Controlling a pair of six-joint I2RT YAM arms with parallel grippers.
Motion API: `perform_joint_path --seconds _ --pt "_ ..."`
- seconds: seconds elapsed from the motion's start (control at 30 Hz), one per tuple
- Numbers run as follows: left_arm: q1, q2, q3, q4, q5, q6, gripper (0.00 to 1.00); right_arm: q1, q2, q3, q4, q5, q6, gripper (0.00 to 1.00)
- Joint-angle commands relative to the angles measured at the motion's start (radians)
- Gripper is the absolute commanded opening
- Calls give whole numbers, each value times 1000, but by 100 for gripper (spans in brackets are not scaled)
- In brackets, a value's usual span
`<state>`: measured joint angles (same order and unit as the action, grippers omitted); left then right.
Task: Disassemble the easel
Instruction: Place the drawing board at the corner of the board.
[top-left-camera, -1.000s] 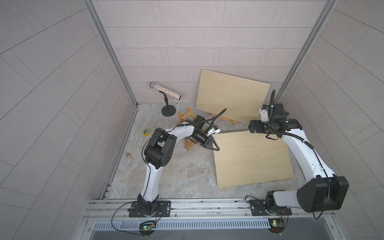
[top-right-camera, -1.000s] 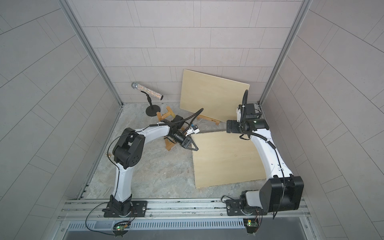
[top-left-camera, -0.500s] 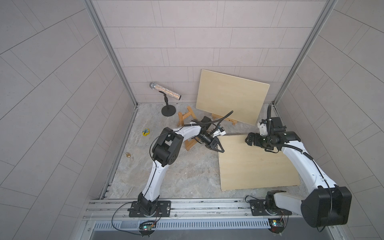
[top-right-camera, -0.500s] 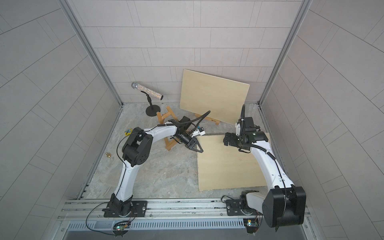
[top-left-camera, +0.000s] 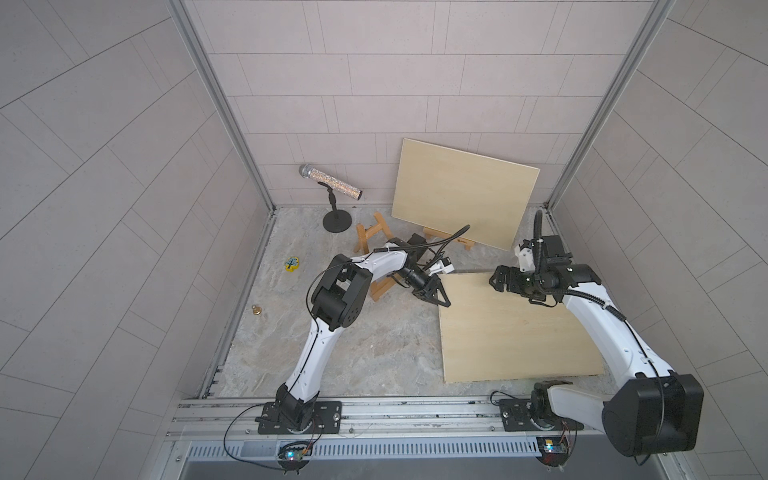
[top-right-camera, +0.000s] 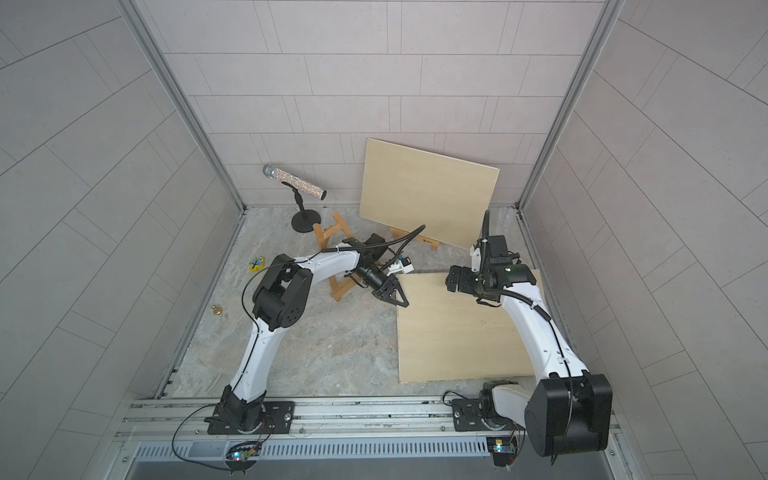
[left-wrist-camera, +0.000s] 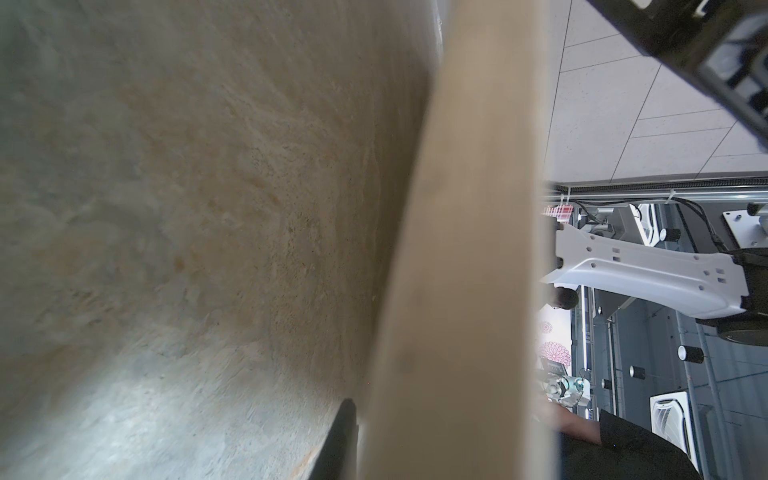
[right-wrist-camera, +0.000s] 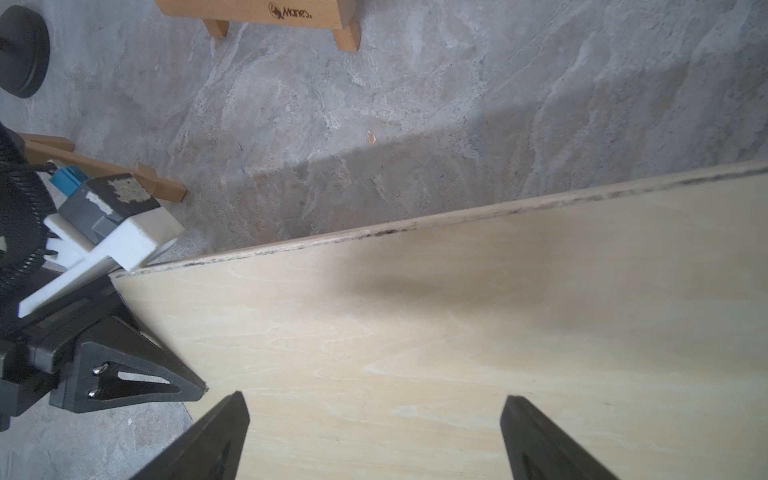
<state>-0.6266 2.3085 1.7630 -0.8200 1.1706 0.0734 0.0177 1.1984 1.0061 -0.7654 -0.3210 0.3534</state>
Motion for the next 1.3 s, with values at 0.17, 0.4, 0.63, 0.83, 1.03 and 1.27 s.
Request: perform_joint_path --seconds 0.17,0.4,0.63,0.83,1.03,1.27 --pt "-21 -18 -36 92 -496 -28 32 1 -12 -1 12 -13 14 99" --pt "-23 -38 -44 112 -504 -55 40 1 -14 -12 20 -19 17 99" --pt "-28 -123 -116 172 -511 -91 45 1 -4 -25 48 -30 21 100" --pt "-31 -283 -257 258 -529 -106 50 15 23 -40 102 -61 18 100" --pt "-31 -496 -427 330 -590 -126 54 101 81 -40 187 -75 10 100" --pt "-26 -694 -566 323 -694 -152 56 228 185 -13 332 -95 13 99"
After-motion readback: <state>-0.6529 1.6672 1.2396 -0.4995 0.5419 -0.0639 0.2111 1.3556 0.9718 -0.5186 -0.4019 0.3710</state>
